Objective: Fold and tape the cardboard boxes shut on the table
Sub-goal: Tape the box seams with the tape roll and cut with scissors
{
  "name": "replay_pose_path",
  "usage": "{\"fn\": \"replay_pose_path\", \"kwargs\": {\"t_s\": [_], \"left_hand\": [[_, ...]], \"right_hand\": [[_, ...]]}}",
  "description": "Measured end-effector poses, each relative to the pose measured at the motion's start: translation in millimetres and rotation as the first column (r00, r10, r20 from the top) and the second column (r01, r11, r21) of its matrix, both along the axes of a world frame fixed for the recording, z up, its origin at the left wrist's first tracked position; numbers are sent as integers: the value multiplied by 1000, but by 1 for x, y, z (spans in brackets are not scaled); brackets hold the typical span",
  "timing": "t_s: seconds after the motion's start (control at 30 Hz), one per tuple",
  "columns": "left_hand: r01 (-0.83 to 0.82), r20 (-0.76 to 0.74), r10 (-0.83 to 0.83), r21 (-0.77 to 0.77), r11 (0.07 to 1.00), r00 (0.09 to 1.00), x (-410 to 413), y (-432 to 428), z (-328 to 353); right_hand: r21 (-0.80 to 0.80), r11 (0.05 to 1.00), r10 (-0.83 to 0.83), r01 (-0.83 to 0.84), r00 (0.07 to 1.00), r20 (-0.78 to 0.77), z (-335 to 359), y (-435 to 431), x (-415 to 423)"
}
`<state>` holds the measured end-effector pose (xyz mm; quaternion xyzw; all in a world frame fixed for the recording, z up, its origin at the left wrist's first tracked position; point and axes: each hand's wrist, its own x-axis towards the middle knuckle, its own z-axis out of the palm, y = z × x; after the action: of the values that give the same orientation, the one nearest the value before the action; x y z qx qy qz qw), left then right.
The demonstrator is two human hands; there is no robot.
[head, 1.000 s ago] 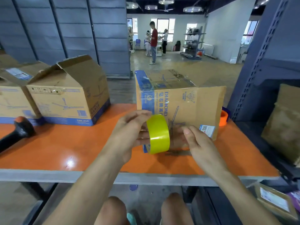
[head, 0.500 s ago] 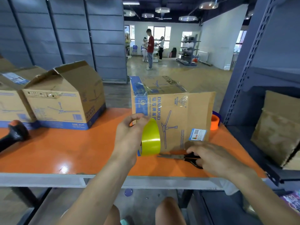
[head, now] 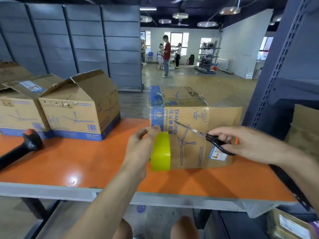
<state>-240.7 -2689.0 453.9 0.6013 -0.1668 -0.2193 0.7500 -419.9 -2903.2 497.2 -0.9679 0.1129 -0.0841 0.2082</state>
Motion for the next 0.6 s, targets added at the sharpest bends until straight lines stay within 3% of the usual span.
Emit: {"fn": "replay_pose_path", "kwargs": {"t_s": [0.23, 0.6], "left_hand": [[70, 44, -72, 57, 996, 996, 18, 1, 1], [110, -16, -109, 46, 993, 994, 25, 3, 0]], "right_hand": [[71, 988, 152, -140, 967, -203, 38, -11, 33], [149, 965, 251, -218, 931, -264, 70, -15, 72]]}}
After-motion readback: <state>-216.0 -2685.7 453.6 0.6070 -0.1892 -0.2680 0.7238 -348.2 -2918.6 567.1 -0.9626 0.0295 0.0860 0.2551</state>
